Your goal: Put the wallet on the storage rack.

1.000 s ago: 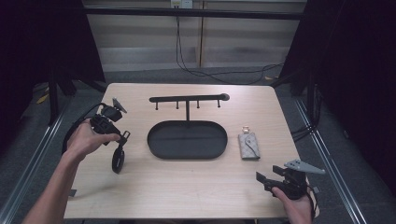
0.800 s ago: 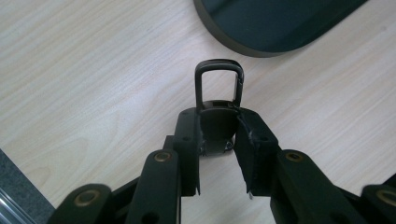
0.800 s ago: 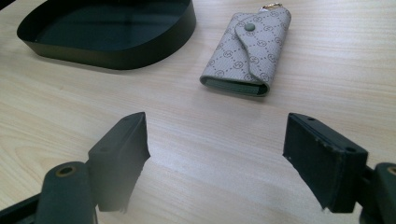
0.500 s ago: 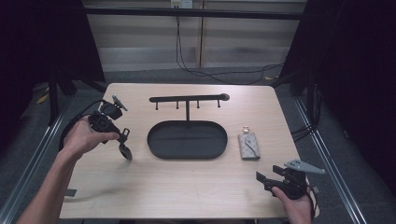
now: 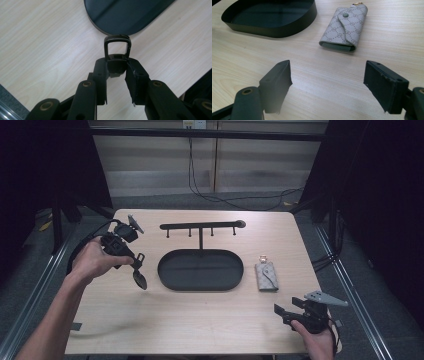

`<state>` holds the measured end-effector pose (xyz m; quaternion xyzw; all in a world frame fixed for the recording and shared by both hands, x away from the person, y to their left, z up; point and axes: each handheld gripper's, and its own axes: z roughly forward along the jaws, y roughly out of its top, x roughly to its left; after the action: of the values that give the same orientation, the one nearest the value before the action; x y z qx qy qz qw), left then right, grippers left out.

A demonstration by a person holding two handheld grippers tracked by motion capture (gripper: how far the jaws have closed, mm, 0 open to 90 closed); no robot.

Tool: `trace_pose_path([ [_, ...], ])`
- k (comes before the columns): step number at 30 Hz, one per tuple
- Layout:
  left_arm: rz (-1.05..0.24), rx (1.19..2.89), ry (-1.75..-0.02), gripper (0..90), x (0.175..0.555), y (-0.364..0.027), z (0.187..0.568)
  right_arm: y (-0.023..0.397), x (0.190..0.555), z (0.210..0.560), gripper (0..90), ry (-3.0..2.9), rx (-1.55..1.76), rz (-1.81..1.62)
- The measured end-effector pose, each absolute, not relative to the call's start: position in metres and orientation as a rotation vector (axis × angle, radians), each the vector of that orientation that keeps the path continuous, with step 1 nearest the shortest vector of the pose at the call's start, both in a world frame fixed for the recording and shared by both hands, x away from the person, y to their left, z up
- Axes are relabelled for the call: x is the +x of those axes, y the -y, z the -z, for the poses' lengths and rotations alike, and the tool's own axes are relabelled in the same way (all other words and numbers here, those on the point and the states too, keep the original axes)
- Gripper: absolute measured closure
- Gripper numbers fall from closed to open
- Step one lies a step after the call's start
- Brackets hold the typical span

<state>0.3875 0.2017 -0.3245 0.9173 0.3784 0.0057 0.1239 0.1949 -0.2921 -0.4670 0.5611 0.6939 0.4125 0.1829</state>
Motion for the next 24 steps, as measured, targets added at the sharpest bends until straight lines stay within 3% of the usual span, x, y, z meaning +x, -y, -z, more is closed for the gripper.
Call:
trace_pose_path([
  [24,0.0,2.724,-1.064,71.1,0.404,-0.167,0.303,0.292,0.194,0.467,21.8,-1.964,1.577,-1.169],
])
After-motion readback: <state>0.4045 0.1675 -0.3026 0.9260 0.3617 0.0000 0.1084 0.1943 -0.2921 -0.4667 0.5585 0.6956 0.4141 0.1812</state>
